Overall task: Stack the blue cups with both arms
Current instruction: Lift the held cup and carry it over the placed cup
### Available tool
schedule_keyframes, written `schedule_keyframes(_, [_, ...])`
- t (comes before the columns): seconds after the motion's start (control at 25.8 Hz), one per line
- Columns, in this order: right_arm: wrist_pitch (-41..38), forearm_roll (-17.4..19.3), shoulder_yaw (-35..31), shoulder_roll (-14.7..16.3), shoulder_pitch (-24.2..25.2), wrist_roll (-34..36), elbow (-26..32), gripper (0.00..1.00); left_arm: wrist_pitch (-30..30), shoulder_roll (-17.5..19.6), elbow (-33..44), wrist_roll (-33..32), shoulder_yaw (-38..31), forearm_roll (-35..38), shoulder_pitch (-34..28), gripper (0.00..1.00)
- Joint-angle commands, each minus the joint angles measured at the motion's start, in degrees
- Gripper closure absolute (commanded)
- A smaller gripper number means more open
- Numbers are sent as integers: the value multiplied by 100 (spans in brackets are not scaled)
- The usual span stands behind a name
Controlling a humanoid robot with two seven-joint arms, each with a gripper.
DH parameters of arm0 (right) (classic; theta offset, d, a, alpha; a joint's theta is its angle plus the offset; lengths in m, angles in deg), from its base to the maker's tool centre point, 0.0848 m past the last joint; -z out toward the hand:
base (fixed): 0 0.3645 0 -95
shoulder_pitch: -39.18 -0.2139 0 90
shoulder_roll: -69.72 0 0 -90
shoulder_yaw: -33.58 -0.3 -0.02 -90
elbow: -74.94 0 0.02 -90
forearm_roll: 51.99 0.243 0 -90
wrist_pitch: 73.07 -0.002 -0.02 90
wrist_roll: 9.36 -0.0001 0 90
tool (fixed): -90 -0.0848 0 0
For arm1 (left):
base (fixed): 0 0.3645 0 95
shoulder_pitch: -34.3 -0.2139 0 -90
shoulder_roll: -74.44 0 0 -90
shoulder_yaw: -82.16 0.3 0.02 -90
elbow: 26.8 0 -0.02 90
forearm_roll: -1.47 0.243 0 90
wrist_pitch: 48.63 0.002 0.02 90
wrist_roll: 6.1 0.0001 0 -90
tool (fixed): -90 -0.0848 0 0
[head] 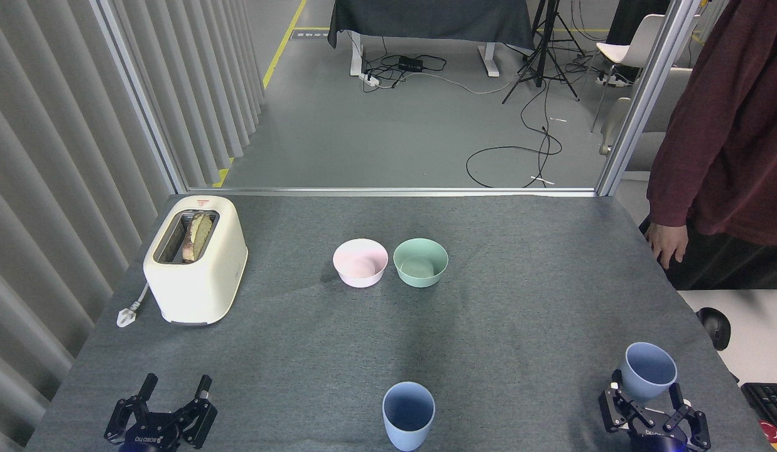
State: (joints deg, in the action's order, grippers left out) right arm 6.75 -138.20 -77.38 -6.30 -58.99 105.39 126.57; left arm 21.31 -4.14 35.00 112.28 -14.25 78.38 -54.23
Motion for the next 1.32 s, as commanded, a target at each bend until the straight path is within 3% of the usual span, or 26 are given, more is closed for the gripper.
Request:
schedule_keyframes(0.0, [148, -27, 40, 26, -167, -111, -162, 0, 3, 1, -1, 2, 0, 0, 11, 0])
schedule_keyframes(0.12, [157, -27, 40, 26, -387, -120, -338, 3, 3, 1, -1, 2, 0, 0, 3, 0])
schedule_keyframes(0.35, [201, -70, 49, 8, -378, -102, -321, 42, 3, 1, -36, 2, 0, 0, 20, 0])
schedule_keyframes(0.46, [148, -88, 392, -62, -194, -23, -30, 43, 3, -8, -28, 2, 0, 0, 20, 0])
schedule_keyframes(0.62, [165, -97, 1604, -80, 852, 91, 1736, 43, 3, -17, -28, 10, 0, 0, 11, 0])
schedule_keyframes(0.77, [-1, -70, 1833, -141, 1265, 117, 3098, 43, 3, -43, -36, 10, 0, 0, -15, 0])
schedule_keyframes(1.04, [-415, -132, 1877, -783, 1212, -76, 3670, 44, 3, -52, -36, 19, 27, 0, -59, 0])
schedule_keyframes(1.16, [-406, -483, 2466, -1196, 1195, -489, 3801, 44, 3, -25, -36, 19, 27, 0, -59, 0])
schedule_keyframes(1.28, [-450, -492, 2791, -1495, 1116, -990, 3951, 44, 3, -34, -63, 28, 35, 0, -76, 0])
